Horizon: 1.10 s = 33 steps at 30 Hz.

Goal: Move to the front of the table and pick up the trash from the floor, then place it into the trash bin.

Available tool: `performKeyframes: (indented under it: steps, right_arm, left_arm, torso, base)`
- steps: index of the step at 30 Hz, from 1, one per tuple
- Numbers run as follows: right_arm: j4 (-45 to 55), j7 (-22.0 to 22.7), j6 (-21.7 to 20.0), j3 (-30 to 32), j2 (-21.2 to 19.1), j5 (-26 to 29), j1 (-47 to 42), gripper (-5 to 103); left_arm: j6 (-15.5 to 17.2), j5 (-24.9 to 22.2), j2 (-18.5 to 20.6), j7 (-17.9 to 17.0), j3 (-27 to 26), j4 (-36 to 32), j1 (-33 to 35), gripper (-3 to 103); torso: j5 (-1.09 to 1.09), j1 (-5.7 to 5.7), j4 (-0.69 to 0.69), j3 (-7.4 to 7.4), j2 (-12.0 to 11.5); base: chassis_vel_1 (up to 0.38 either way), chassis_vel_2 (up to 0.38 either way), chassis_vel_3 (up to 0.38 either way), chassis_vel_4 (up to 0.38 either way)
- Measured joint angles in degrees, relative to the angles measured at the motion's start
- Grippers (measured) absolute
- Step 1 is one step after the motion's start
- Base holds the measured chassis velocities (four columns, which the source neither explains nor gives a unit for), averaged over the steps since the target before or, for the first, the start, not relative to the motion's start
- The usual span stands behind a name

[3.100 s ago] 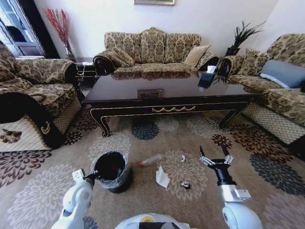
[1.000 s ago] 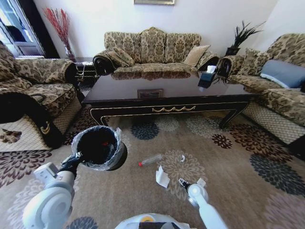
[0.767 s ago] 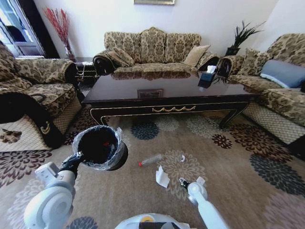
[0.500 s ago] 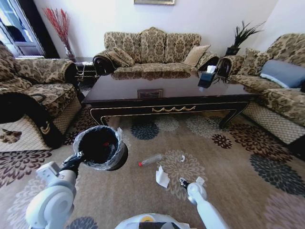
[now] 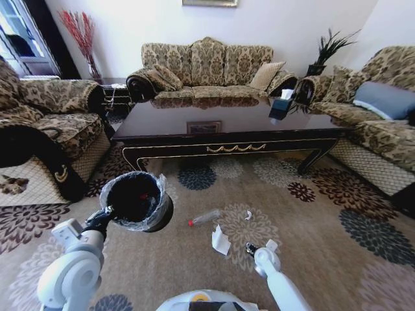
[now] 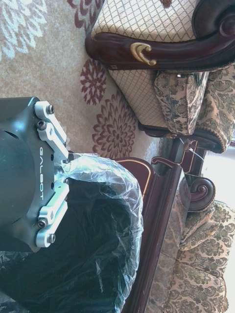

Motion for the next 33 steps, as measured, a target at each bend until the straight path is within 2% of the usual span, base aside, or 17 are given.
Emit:
performKeyframes:
  steps: [10,20,23,24,27,28,29,30,32,33]
  right_arm:
    - [1.4,-0.1,-0.1,0.1,-0.6,-0.2,-1.0,68]
    - [11.3,2.0,-1.0,-0.8,-3.4,1.5,-2.6,66]
    - [17.1,3.1,-1.5,-1.8,-7.0,3.0,-3.0,66]
    - [17.1,3.1,-1.5,-1.8,-7.0,3.0,-3.0,66]
    - [21.0,2.6,-1.5,-3.8,-13.4,3.7,-2.9,66]
    - [23.0,2.3,-1.5,-4.7,-16.3,4.8,-2.4,61]
    - [23.0,2.3,-1.5,-4.7,-16.3,4.8,-2.4,61]
    - [24.5,2.1,-1.5,-5.4,-18.3,5.9,-1.7,57]
    - [27.4,1.2,-1.5,-7.0,-22.1,8.0,-0.2,57]
    - [27.4,1.2,-1.5,-7.0,-22.1,8.0,-0.2,57]
  left_arm:
    - [0.0,0.3,-0.2,0.0,0.4,0.3,-0.3,3]
    - [-0.1,1.0,0.0,0.0,0.6,2.0,-0.5,3]
    - [-0.5,1.7,-0.1,0.0,1.2,3.9,-0.4,3]
    - [-0.5,1.7,-0.1,0.0,1.2,3.9,-0.4,3]
    - [-0.6,1.9,-0.1,0.0,1.6,5.0,-0.4,3]
    - [-0.6,1.9,0.1,0.0,1.7,5.2,-0.4,3]
    - [-0.6,1.9,0.1,0.0,1.7,5.2,-0.4,3]
    - [-0.6,1.8,0.2,0.0,1.8,5.3,-0.5,3]
    - [-0.7,1.8,0.3,0.0,2.1,5.5,-0.6,3]
    - [-0.7,1.8,0.3,0.0,2.1,5.5,-0.6,3]
  torso:
    - [0.06,0.0,0.02,0.01,0.0]
    - [0.04,0.0,0.01,0.02,0.0]
    - [0.04,0.0,0.01,0.01,0.0]
    - [0.04,0.0,0.01,0.01,0.0]
    - [0.01,0.0,0.0,0.02,0.0]
    - [0.01,0.0,-0.01,0.01,0.0]
    - [0.01,0.0,-0.01,0.01,0.0]
    - [0.03,0.0,-0.01,0.01,0.0]
    - [0.04,0.0,0.0,0.01,0.0]
    - [0.04,0.0,0.0,0.01,0.0]
  base:
    - [0.0,0.0,0.0,0.0]
    - [0.0,0.0,0.0,0.0]
    - [0.0,0.0,0.0,0.0]
    - [0.0,0.0,0.0,0.0]
    - [0.0,0.0,0.0,0.0]
    - [0.0,0.0,0.0,0.0]
    - [0.0,0.0,0.0,0.0]
    - [0.0,0.0,0.0,0.0]
    - [0.0,0.0,0.0,0.0]
    - [0.0,0.0,0.0,0.0]
